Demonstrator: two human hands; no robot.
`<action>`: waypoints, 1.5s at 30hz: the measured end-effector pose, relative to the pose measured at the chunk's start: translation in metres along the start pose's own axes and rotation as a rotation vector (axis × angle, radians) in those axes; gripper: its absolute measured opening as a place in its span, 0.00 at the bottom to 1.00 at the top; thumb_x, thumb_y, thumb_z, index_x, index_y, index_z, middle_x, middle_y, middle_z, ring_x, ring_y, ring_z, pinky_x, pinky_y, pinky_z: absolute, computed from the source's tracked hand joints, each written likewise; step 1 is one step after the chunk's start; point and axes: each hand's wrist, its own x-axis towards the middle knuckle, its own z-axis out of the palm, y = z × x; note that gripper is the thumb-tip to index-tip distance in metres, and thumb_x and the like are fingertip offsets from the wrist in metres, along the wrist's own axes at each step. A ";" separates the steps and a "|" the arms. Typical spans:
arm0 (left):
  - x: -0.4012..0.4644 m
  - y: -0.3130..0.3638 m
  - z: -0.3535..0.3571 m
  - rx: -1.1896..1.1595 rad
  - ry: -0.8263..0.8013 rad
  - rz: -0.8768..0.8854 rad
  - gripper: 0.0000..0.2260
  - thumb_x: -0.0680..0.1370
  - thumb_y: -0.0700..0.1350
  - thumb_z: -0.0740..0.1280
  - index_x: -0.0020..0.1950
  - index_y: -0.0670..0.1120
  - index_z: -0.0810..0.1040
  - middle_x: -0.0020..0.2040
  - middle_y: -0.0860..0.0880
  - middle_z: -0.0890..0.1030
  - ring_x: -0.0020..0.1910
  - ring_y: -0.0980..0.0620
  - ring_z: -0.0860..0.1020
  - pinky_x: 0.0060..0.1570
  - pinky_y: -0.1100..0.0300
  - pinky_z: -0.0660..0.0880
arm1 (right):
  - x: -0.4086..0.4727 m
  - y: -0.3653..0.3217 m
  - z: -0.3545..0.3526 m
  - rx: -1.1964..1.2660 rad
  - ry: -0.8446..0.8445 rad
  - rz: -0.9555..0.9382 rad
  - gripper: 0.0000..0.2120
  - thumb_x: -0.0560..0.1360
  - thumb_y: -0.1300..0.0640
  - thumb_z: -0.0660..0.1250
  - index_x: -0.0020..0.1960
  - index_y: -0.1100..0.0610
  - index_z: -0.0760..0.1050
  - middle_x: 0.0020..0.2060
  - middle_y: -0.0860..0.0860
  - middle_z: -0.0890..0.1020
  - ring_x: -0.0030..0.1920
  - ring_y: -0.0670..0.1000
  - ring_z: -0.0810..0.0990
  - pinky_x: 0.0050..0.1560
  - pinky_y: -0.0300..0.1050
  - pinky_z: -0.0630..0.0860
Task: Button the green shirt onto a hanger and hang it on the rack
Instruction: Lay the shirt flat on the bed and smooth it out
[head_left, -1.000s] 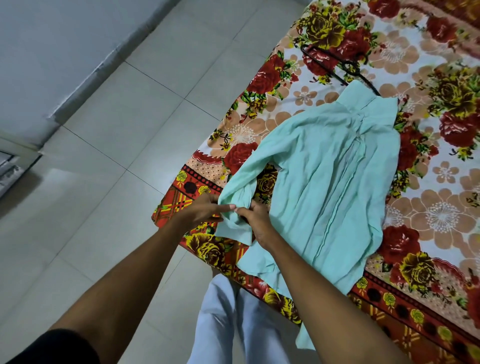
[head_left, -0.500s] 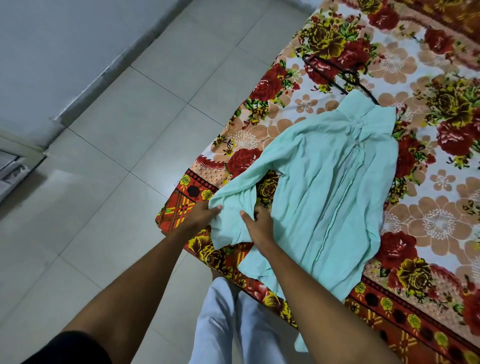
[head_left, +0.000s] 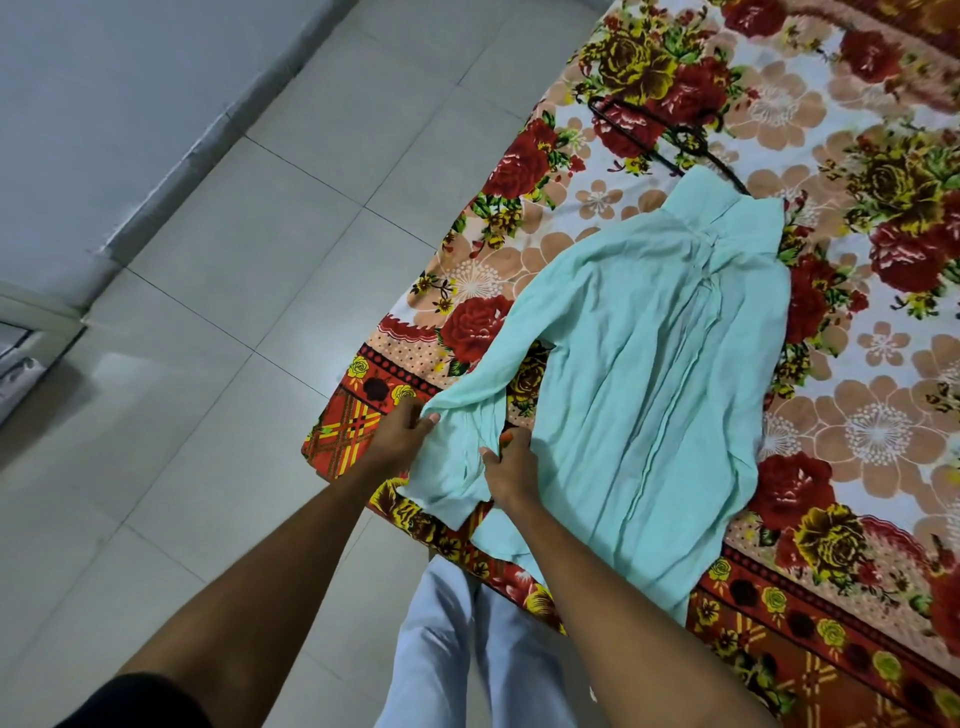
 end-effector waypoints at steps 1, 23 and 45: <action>0.003 -0.001 -0.002 0.053 -0.013 0.006 0.15 0.82 0.51 0.67 0.64 0.44 0.72 0.56 0.43 0.80 0.48 0.48 0.78 0.38 0.57 0.74 | 0.002 0.001 0.000 -0.040 -0.007 -0.009 0.16 0.81 0.58 0.69 0.63 0.60 0.66 0.55 0.61 0.82 0.57 0.62 0.82 0.52 0.49 0.77; 0.125 0.266 0.189 0.721 -0.110 0.786 0.31 0.76 0.47 0.69 0.77 0.42 0.65 0.73 0.40 0.71 0.73 0.39 0.69 0.70 0.46 0.69 | 0.169 0.033 -0.259 -0.178 0.482 -0.355 0.16 0.79 0.63 0.65 0.66 0.59 0.75 0.62 0.56 0.78 0.66 0.58 0.74 0.65 0.53 0.73; 0.260 0.314 0.320 0.981 -0.013 1.189 0.36 0.80 0.68 0.54 0.84 0.54 0.50 0.84 0.44 0.48 0.83 0.45 0.46 0.81 0.45 0.47 | 0.254 0.129 -0.389 -0.090 0.698 -0.094 0.17 0.79 0.38 0.65 0.54 0.52 0.77 0.47 0.51 0.81 0.47 0.55 0.81 0.45 0.50 0.78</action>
